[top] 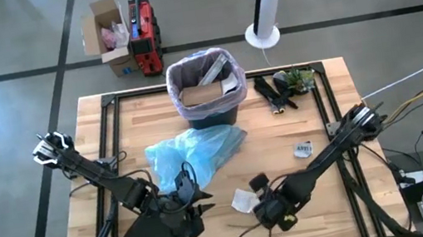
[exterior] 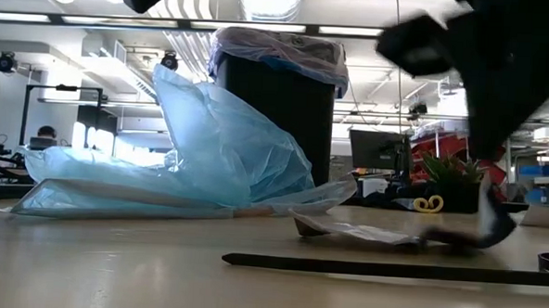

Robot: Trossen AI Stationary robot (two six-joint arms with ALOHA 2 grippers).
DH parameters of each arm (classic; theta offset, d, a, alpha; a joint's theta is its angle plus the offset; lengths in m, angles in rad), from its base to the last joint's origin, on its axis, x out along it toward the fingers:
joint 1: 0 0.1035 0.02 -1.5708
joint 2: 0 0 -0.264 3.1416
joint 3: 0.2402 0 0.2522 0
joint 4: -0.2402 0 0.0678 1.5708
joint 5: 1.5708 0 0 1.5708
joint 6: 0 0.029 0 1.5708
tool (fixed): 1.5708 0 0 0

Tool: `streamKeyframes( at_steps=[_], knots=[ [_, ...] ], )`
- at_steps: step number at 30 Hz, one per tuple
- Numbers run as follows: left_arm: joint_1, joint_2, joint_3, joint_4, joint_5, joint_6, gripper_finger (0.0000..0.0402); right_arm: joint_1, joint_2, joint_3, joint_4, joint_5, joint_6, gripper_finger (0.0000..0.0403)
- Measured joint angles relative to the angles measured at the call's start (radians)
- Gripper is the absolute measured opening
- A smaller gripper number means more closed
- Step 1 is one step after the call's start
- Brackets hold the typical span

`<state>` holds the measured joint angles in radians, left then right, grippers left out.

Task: Place trash/remove bag and relplace
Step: Put the white paper into the trash bin

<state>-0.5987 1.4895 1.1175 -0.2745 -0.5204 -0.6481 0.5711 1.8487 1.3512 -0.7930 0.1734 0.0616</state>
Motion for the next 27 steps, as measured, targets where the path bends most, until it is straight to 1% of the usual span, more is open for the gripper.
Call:
streamKeyframes(
  at_steps=[3, 5, 7, 10, 14, 17, 20, 23, 27],
  knots=[
    [0.000, 0.000, 0.000, 0.006, -0.037, 0.010, 0.0115, -0.027, -0.068, 0.030, -0.046, 0.081, -0.011, 0.0002],
    [0.000, 0.000, 0.000, 0.006, -0.040, 0.011, 0.0119, -0.047, -0.127, 0.040, -0.048, 0.141, -0.010, 0.0001],
    [0.001, -0.001, 0.000, 0.010, -0.044, 0.010, 0.0123, -0.069, -0.188, 0.047, -0.047, 0.173, -0.010, 0.0001],
    [0.001, -0.002, 0.000, 0.020, -0.047, 0.010, 0.0129, -0.096, -0.266, 0.048, -0.037, 0.164, -0.010, 0.0000],
    [0.001, -0.002, 0.000, 0.034, -0.047, 0.010, 0.0135, -0.112, -0.316, 0.037, -0.031, 0.138, -0.002, 0.0007],
    [0.001, -0.002, 0.000, 0.032, -0.047, 0.010, 0.0139, -0.105, -0.310, 0.026, -0.031, 0.123, 0.030, 0.0027],
    [0.000, -0.002, 0.000, 0.031, -0.047, 0.010, 0.0140, -0.091, -0.272, 0.019, -0.027, 0.061, 0.083, 0.0065],
    [0.000, -0.002, 0.000, 0.031, -0.047, 0.010, 0.0137, -0.069, -0.201, 0.016, -0.008, 0.005, 0.133, 0.0112],
    [-0.003, -0.002, 0.000, 0.028, -0.046, 0.010, 0.0131, -0.041, -0.089, 0.015, 0.027, -0.026, 0.194, 0.0160]
  ],
)
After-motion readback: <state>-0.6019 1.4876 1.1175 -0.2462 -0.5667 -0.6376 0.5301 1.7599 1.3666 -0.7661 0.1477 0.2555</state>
